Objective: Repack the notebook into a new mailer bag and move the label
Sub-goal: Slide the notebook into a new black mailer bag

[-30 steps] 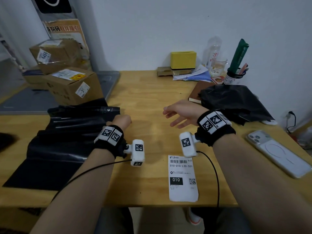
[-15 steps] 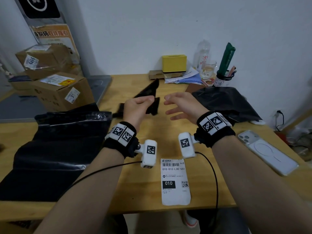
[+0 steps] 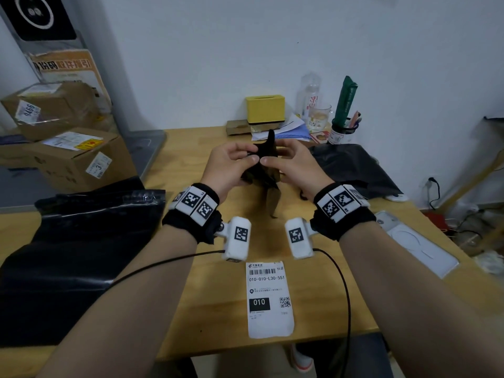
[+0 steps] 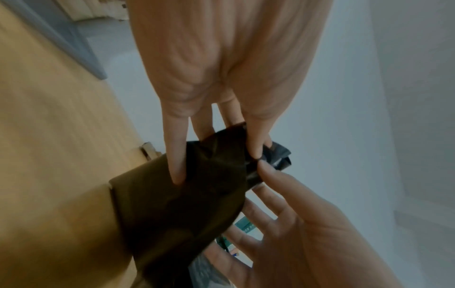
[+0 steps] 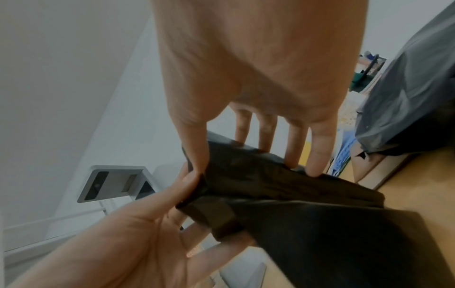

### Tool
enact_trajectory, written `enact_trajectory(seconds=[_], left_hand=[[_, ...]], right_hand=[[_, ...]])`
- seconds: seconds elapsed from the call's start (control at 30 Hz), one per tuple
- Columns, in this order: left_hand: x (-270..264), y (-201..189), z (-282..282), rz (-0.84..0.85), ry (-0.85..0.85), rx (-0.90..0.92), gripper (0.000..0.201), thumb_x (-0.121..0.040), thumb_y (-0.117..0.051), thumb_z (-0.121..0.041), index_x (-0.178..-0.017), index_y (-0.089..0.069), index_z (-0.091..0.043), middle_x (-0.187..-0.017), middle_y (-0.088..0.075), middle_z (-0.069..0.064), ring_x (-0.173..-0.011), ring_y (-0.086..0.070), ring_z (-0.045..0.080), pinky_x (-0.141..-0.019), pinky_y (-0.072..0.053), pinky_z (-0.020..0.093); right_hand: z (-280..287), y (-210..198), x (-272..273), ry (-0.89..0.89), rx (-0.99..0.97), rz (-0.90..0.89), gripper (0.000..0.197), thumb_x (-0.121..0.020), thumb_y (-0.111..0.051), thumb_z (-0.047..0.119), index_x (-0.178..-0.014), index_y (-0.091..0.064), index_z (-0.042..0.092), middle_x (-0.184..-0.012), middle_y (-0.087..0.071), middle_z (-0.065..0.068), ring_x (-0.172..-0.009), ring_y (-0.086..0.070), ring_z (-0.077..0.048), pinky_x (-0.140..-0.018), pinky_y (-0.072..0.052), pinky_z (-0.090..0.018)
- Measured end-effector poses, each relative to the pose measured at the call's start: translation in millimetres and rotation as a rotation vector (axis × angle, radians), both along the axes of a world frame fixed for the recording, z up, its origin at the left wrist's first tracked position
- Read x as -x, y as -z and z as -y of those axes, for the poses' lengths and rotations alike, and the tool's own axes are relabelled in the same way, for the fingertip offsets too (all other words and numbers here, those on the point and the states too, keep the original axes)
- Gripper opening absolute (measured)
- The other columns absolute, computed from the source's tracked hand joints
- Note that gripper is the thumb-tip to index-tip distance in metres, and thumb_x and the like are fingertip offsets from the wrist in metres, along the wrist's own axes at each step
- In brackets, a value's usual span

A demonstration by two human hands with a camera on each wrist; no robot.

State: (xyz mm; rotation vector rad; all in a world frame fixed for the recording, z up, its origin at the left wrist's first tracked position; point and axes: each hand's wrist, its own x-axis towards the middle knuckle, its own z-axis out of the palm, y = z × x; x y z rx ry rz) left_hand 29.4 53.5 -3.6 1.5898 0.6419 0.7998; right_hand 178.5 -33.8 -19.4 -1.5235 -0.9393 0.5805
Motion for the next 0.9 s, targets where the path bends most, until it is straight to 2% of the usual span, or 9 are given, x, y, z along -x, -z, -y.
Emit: enact_trajectory(seconds=[0.07,0.23,0.37,0.47,0.57,0.63,0.7,0.8,0.9], left_hand=[[1,-9,-2,-0.02,0.021,-0.028,0.012,-0.092,-0.066,-0.009,-0.096,-0.069,-0.02,-0.095,-0.072,0.004,-0.093,-0.07,0.019,-0.079,-0.059,0.056],[5,-24,-9,-0.055,0.023,-0.038,0.019,-0.098,-0.059,-0.021,-0.105,-0.076,-0.017,-0.107,-0.074,0.002,-0.104,-0.067,0.016,-0.077,-0.062,0.042],[8,-29,-16,-0.029,-0.043,-0.063,0.015,-0.093,-0.065,-0.016,-0.098,-0.078,-0.023,-0.1,-0.077,-0.002,-0.096,-0.069,0.013,-0.068,-0.054,0.027],[6,-31,-22,-0.041,-0.09,-0.103,0.012,-0.086,-0.074,-0.017,-0.093,-0.078,-0.026,-0.095,-0.077,-0.005,-0.088,-0.069,0.009,-0.064,-0.047,0.024],[4,-32,-26,-0.019,-0.136,-0.136,0.011,-0.083,-0.077,-0.013,-0.088,-0.074,-0.023,-0.084,-0.075,-0.004,-0.073,-0.065,0.006,-0.06,-0.049,0.024],[5,-34,-28,0.025,-0.178,-0.136,0.011,-0.084,-0.075,-0.008,-0.089,-0.069,-0.017,-0.077,-0.072,-0.002,-0.062,-0.062,0.006,-0.053,-0.047,0.023],[6,-38,-30,0.048,-0.194,-0.13,0.012,-0.086,-0.074,-0.008,-0.093,-0.066,-0.013,-0.078,-0.071,0.0,-0.059,-0.063,0.007,-0.047,-0.045,0.021],[7,-46,-31,0.051,-0.167,-0.14,0.014,-0.087,-0.073,-0.01,-0.098,-0.065,-0.01,-0.081,-0.072,0.001,-0.059,-0.068,0.011,-0.041,-0.043,0.022],[3,-52,-30,-0.011,-0.13,-0.225,0.018,-0.086,-0.073,-0.011,-0.102,-0.066,-0.009,-0.083,-0.074,0.002,-0.058,-0.069,0.013,-0.041,-0.044,0.024]], right_hand=[[-2,-3,1,0.001,-0.024,0.036,0.046,-0.082,-0.081,0.03,-0.124,-0.062,0.025,-0.123,-0.066,0.007,-0.113,-0.065,-0.013,-0.086,-0.058,-0.036],[-6,-13,2,0.034,-0.112,-0.009,0.01,-0.091,-0.074,0.018,-0.1,-0.073,0.022,-0.103,-0.073,0.0,-0.101,-0.071,-0.019,-0.075,-0.061,-0.032],[-6,-14,0,0.033,-0.116,-0.012,0.009,-0.092,-0.074,0.017,-0.093,-0.076,0.025,-0.095,-0.076,0.004,-0.095,-0.072,-0.015,-0.076,-0.061,-0.029],[-9,-12,-3,0.028,-0.095,-0.018,0.009,-0.09,-0.076,0.019,-0.093,-0.077,0.027,-0.096,-0.077,0.004,-0.099,-0.072,-0.017,-0.084,-0.062,-0.037],[-10,-12,-9,0.076,-0.034,0.016,0.009,-0.09,-0.076,0.02,-0.089,-0.077,0.029,-0.085,-0.076,0.01,-0.091,-0.071,-0.018,-0.087,-0.061,-0.042],[-8,-14,-15,0.143,0.011,0.039,0.007,-0.092,-0.073,0.015,-0.092,-0.076,0.021,-0.086,-0.073,0.004,-0.079,-0.067,-0.016,-0.075,-0.062,-0.03],[-5,-20,-20,0.231,0.07,0.09,0.01,-0.095,-0.068,0.011,-0.1,-0.074,0.017,-0.093,-0.072,-0.006,-0.07,-0.063,-0.011,-0.054,-0.051,-0.014],[-4,-37,-19,0.278,0.061,0.111,0.02,-0.094,-0.063,0.01,-0.109,-0.071,0.019,-0.08,-0.067,-0.003,-0.05,-0.05,-0.01,-0.045,-0.04,-0.02],[1,-57,-6,0.15,-0.042,0.024,0.035,-0.093,-0.059,0.01,-0.127,-0.063,0.017,-0.061,-0.067,-0.007,-0.035,-0.042,-0.018,-0.038,-0.035,-0.023]])
